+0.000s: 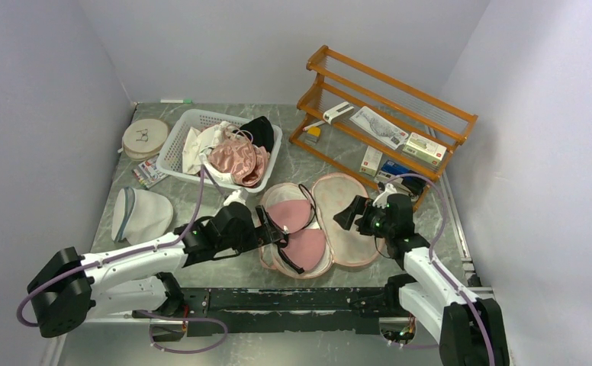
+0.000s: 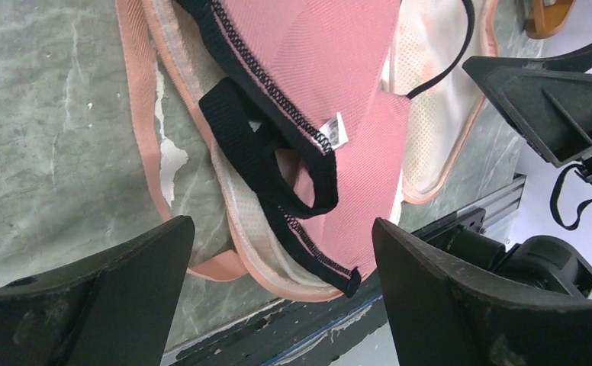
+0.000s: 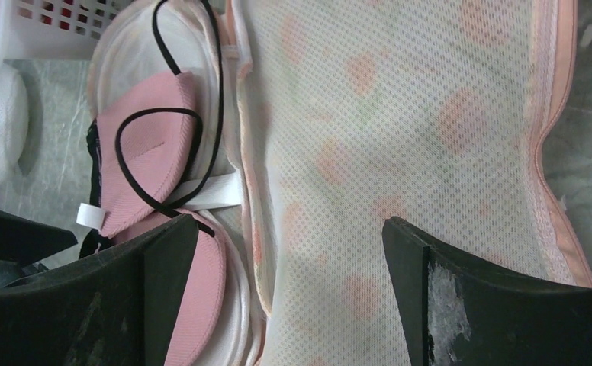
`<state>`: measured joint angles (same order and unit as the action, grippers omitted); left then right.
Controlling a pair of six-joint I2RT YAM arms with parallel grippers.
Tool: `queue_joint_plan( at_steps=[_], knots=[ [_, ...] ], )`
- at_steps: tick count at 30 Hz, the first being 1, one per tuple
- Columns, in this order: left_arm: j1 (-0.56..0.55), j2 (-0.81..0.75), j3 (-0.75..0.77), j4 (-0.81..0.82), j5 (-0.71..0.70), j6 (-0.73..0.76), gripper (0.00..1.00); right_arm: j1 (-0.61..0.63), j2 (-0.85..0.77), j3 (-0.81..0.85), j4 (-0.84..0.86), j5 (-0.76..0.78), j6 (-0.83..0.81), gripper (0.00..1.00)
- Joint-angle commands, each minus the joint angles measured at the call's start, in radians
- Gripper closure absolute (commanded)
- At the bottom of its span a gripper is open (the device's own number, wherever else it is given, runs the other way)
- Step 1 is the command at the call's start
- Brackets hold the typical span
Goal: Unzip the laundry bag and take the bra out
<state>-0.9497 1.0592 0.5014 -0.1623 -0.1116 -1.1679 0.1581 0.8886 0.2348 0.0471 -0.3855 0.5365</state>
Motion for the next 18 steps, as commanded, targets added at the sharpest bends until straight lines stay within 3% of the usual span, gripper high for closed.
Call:
queue_joint_plan(
  at_steps=[1, 6, 11, 13, 18],
  knots=[
    [0.006, 0.014, 0.046, 0.006, -0.002, -0.012, 0.02, -0.002, -0.034, -0.017, 0.060, -0.017, -0.025, 0.07],
    [0.008, 0.042, 0.008, 0.103, 0.006, -0.034, 0.02, -0.003, -0.083, -0.038, 0.065, -0.013, -0.017, 0.07],
    [0.008, 0.155, 0.086, 0.103, -0.001, 0.007, 0.04, 0.000, -0.122, -0.053, 0.070, -0.017, -0.014, 0.07],
    [0.008, 0.187, 0.121, 0.112, -0.006, 0.026, 0.12, -0.002, -0.117, -0.053, 0.075, -0.025, -0.015, 0.07],
    [0.009, 0.251, 0.139, 0.179, -0.010, 0.026, 0.23, 0.003, -0.085, -0.045, 0.079, -0.029, -0.018, 0.07]
  ],
)
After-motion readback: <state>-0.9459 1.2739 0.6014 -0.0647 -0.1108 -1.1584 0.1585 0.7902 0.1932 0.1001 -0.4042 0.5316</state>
